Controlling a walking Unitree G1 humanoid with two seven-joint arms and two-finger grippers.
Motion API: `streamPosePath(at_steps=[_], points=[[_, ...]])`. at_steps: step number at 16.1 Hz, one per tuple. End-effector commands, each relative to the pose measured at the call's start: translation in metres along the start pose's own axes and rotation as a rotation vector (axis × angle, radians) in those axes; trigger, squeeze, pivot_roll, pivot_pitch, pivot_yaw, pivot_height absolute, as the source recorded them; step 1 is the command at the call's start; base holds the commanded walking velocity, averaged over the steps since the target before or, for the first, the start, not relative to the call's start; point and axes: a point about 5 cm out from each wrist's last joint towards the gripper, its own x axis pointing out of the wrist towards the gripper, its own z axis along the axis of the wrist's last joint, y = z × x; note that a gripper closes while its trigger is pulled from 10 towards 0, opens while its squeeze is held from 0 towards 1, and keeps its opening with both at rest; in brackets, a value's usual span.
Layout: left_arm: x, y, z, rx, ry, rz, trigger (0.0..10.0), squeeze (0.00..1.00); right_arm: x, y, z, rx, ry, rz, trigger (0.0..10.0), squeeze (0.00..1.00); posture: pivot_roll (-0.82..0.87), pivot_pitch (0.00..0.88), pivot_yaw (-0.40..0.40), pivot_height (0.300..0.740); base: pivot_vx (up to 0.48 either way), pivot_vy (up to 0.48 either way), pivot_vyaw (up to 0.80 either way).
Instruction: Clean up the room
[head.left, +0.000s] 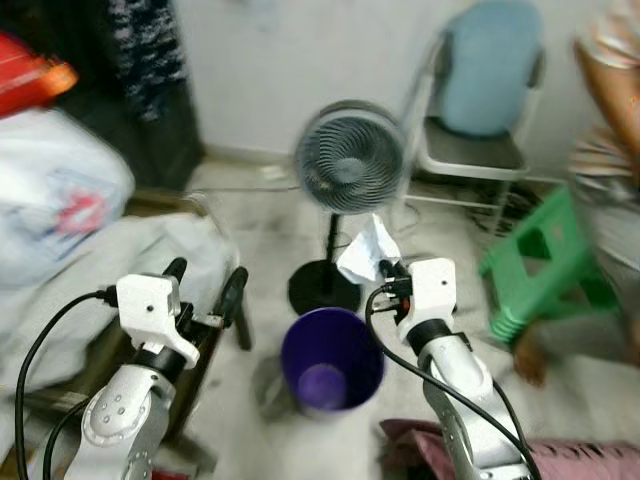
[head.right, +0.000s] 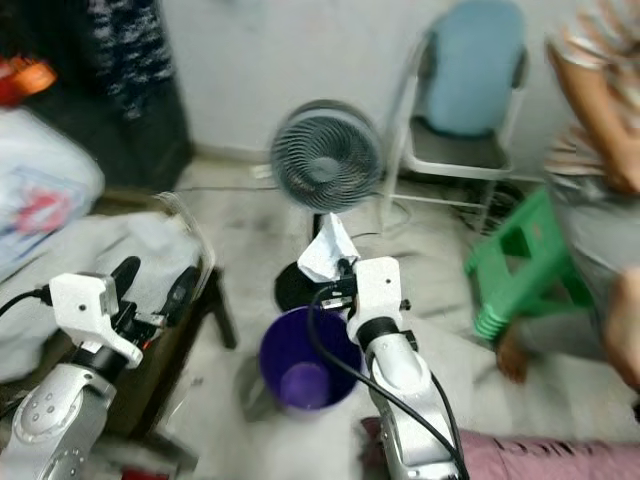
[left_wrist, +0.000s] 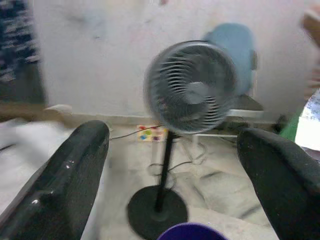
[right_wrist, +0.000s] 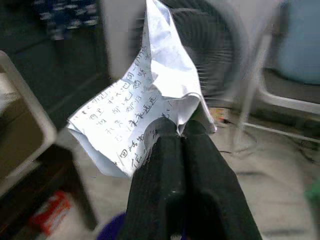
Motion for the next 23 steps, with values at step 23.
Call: streamPosePath(at_steps=[23], points=[[-0.054, -0.024, 0.014, 0.049, 0.157, -0.452, 10.0, 0.0, 0.082, 0.041, 0.025, 0.095, 0.024, -0.147, 10.0, 0.0, 0.11, 0.341, -0.029, 0.74, 0.0, 0.0, 0.09]])
